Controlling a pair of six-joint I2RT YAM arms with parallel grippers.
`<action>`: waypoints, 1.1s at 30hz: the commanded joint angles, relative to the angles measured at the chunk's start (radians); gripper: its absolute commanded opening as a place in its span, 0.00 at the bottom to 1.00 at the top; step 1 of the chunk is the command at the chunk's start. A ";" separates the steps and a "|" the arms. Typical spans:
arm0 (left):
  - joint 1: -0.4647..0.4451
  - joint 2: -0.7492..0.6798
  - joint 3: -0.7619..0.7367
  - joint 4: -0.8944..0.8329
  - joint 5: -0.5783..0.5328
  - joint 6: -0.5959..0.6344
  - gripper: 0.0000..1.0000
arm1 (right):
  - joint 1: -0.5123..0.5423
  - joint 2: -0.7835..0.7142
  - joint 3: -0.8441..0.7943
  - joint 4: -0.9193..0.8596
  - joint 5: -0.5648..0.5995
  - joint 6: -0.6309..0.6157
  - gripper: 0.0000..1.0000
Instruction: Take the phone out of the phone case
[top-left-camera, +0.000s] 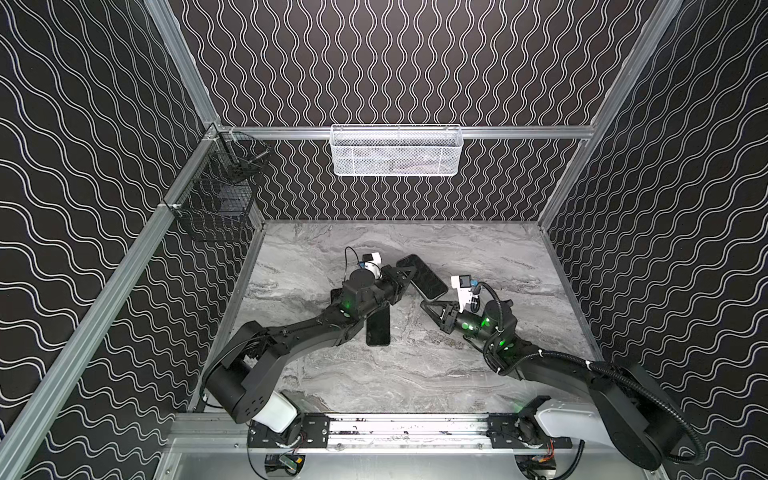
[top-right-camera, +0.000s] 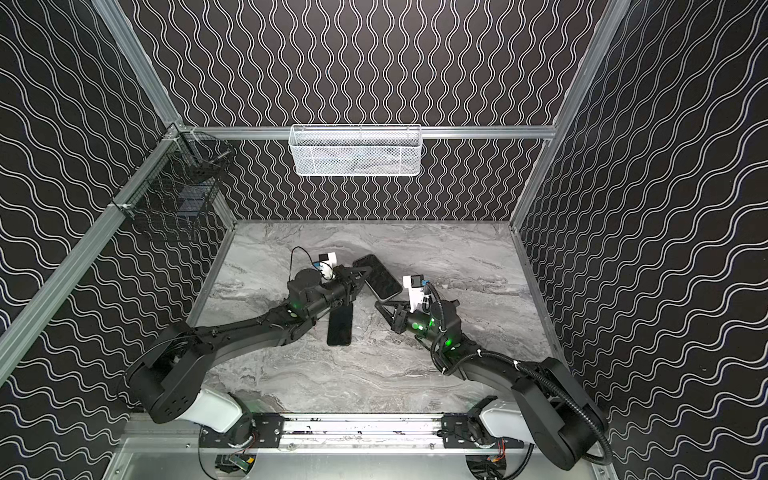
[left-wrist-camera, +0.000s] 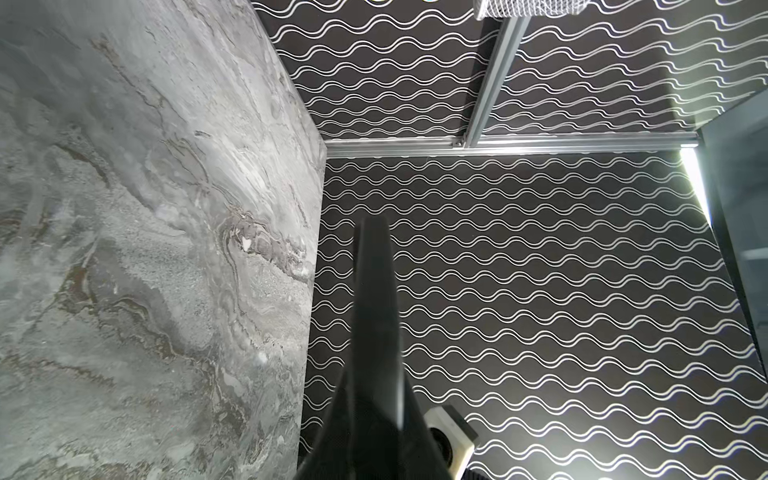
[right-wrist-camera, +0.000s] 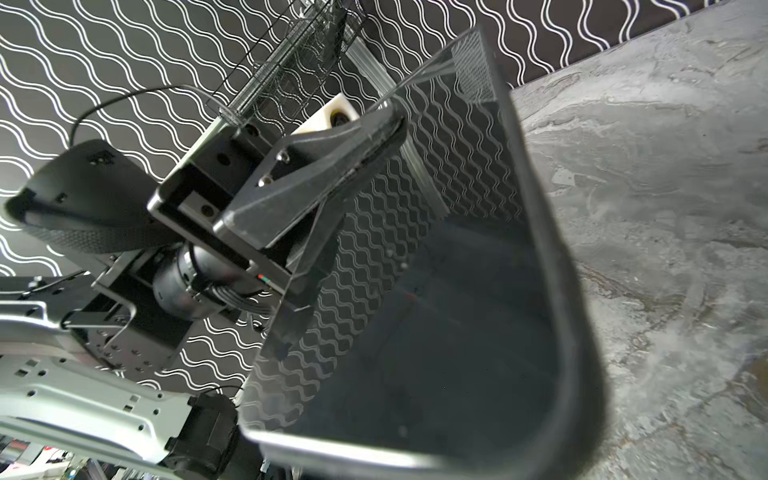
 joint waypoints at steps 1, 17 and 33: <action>0.014 -0.001 0.010 0.048 0.035 0.048 0.00 | -0.001 -0.031 0.010 -0.005 -0.068 -0.020 0.21; 0.136 -0.161 0.089 -0.331 0.137 0.384 0.00 | -0.235 -0.237 0.183 -0.550 -0.376 -0.237 0.86; 0.240 -0.144 0.379 -0.761 0.466 0.945 0.00 | -0.244 -0.092 0.555 -1.072 -0.241 -0.686 0.96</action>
